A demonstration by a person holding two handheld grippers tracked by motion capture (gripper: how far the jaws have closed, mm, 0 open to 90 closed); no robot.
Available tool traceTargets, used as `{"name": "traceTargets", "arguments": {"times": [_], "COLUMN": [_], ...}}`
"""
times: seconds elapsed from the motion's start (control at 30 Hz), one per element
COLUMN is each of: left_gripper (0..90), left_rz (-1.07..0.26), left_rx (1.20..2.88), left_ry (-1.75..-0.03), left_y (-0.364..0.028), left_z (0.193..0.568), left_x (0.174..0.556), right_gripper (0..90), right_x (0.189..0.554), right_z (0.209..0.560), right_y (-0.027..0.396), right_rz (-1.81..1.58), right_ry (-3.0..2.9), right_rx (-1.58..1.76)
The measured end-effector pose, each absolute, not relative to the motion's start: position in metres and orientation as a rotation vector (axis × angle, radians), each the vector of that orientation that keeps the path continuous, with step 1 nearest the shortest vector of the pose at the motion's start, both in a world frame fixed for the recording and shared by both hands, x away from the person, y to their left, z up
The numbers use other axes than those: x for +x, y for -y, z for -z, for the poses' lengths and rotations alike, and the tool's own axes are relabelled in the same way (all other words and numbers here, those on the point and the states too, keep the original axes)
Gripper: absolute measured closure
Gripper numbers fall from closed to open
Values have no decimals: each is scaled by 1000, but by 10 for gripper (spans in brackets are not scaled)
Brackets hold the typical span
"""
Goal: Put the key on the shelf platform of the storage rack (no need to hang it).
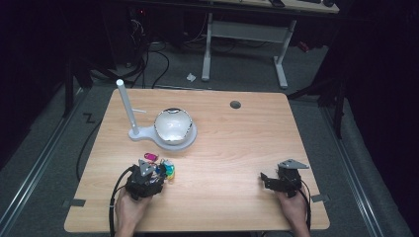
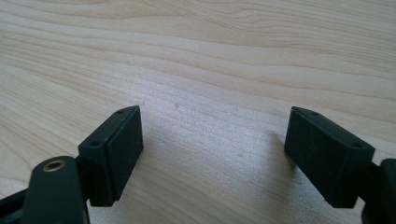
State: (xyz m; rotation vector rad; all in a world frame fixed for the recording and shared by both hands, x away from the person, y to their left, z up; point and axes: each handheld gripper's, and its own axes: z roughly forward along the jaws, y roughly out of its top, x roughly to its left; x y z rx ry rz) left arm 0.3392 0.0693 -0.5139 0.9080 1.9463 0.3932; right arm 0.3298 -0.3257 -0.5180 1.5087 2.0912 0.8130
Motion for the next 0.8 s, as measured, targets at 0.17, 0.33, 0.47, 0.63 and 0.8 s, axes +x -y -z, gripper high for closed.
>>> {"name": "traceTargets", "arguments": {"times": [0.17,0.33,0.47,0.63,0.8], "left_gripper": [476,570,674,784,813], "left_rz": [-399,-376,-397,-410,-404], "left_rx": [915,897,907,933,925], "left_ry": [-1958,-1962,-1961,-1951,-1925], "left_y": [-68,-71,-70,-70,-72], "left_z": [519,518,518,519,511], "left_x": [341,343,344,342,339], "right_gripper": [195,195,194,195,195], "right_x": [330,330,330,330,330], "right_z": [518,518,518,518,518], "right_y": [326,326,326,326,326], "right_rz": [-813,-813,-813,-813,-813], "right_ry": [-2091,-2091,-2091,-2092,-2091], "right_rx": [1509,1509,1508,1508,1509]}}
